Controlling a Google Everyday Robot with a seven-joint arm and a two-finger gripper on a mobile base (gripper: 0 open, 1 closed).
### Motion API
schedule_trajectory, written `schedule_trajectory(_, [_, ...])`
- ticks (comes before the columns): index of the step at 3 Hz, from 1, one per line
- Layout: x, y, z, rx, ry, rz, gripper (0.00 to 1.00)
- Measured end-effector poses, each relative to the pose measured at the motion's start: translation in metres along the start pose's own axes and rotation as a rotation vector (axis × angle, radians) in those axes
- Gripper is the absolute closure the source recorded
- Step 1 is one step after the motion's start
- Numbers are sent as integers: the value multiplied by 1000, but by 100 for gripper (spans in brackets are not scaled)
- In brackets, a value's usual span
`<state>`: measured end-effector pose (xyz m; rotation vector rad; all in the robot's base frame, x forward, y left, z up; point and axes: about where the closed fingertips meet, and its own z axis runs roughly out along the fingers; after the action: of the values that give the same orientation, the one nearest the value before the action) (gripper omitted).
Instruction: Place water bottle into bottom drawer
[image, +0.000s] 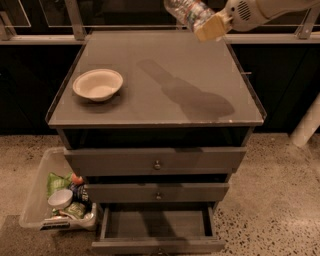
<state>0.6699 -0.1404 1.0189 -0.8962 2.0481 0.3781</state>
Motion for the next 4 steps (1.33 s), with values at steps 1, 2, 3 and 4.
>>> schedule_trajectory(1, [-28,56,-73,65,-128,7,100])
schedule_trajectory(2, [-7,113,-98,44,-169,47,100])
schedule_trajectory(3, [76,147,-75,-116,-120,167,100])
schedule_trajectory(4, [75,148,-76,-116,-120,165,100])
